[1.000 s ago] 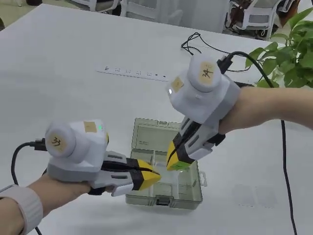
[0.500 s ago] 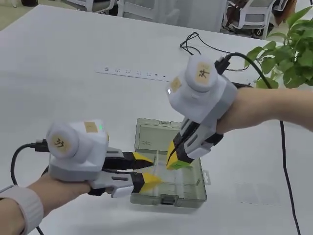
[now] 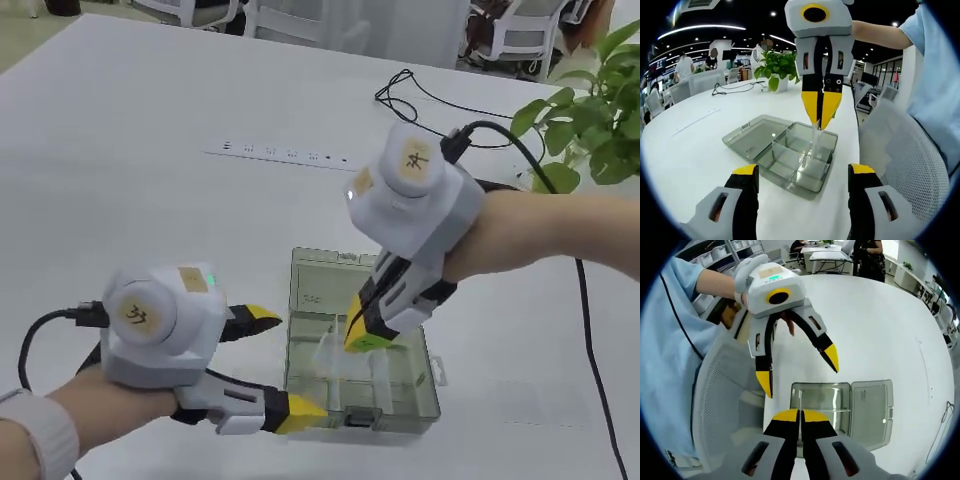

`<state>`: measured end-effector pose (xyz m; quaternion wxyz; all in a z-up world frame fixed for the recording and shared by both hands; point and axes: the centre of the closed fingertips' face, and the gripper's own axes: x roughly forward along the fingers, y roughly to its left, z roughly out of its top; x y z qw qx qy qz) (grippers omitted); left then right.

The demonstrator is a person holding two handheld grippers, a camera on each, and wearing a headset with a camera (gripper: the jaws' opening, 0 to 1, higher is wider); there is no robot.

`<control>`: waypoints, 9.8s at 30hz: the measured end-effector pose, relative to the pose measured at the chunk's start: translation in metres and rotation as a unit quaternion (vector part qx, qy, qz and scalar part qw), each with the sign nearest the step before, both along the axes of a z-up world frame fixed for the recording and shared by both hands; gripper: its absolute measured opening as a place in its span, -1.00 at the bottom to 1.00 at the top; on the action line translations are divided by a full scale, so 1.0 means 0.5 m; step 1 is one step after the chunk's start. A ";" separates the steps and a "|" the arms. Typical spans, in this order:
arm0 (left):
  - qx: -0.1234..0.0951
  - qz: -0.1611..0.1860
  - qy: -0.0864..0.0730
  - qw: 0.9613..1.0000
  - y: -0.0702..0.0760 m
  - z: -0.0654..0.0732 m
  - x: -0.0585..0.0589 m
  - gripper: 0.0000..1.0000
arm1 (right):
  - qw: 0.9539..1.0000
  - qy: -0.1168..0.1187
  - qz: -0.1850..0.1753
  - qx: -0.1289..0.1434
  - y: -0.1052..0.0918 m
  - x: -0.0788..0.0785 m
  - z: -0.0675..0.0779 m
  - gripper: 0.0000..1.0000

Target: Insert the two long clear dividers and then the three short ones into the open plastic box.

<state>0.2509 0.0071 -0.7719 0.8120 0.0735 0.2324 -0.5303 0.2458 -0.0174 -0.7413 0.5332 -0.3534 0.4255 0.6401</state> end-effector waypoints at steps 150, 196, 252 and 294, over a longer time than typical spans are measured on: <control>0.038 0.050 0.005 0.998 0.059 -0.006 -0.005 0.86 | 0.984 -0.090 -0.070 0.135 0.038 0.058 -0.079 1.00; 0.041 0.107 -0.017 0.993 0.058 0.018 -0.023 0.80 | 0.977 -0.107 -0.150 0.105 -0.323 0.018 -0.095 0.93; 0.045 0.118 -0.009 0.992 0.045 0.015 -0.023 0.77 | 0.993 -0.093 -0.045 -0.057 -0.477 0.033 -0.226 -0.35; -0.047 0.156 0.059 0.985 -0.012 0.046 0.005 0.58 | 0.979 -0.190 -0.041 0.068 -0.261 0.039 -0.051 -0.36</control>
